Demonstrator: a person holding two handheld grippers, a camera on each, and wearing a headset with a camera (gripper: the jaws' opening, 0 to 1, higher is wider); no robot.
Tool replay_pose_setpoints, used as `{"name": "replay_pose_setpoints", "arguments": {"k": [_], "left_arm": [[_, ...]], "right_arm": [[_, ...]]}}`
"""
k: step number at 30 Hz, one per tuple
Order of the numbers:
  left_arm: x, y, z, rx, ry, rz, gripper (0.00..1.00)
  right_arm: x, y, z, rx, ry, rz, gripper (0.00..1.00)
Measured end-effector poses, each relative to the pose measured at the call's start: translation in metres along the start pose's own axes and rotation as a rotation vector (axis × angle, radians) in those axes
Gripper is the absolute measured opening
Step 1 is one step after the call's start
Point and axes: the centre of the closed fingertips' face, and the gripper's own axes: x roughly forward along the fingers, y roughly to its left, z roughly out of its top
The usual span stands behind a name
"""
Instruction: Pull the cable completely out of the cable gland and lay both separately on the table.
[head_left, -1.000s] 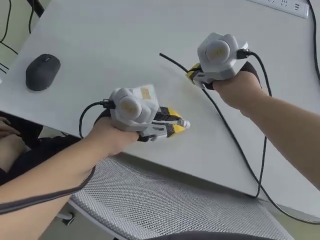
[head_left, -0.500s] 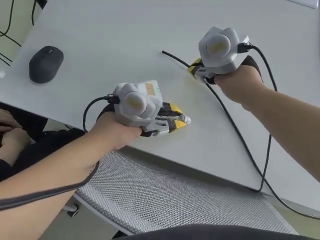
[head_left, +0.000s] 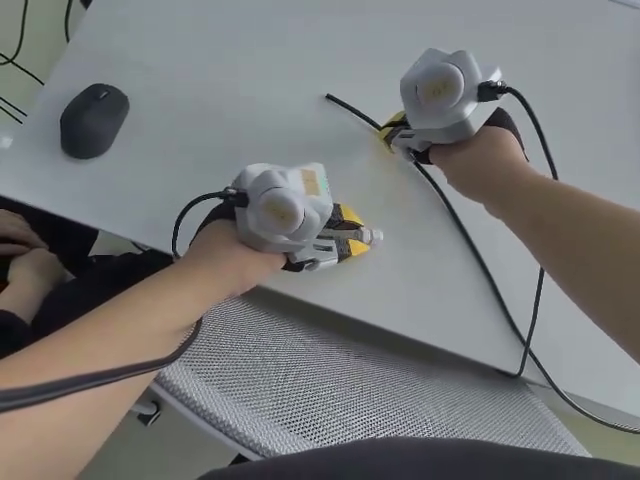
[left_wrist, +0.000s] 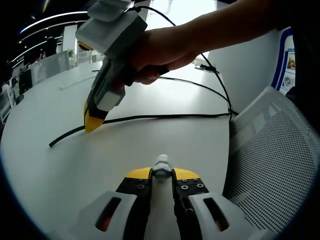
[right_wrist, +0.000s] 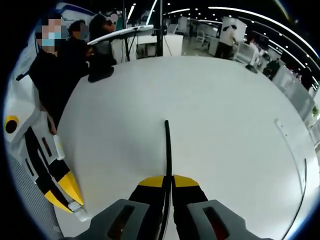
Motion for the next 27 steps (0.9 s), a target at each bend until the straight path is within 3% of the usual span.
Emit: {"name": "replay_pose_setpoints", "arguments": {"k": [12, 23, 27], "left_arm": [[0.005, 0.004, -0.007, 0.026, 0.019, 0.008, 0.16], [0.006, 0.002, -0.010, 0.028, 0.029, 0.006, 0.17], [0.006, 0.003, -0.008, 0.029, 0.028, 0.011, 0.20]], "right_arm": [[-0.001, 0.003, -0.001, -0.004, 0.001, 0.001, 0.00], [-0.003, 0.001, 0.000, 0.012, -0.004, -0.013, 0.09], [-0.012, 0.002, 0.003, 0.023, -0.025, -0.018, 0.12]]}}
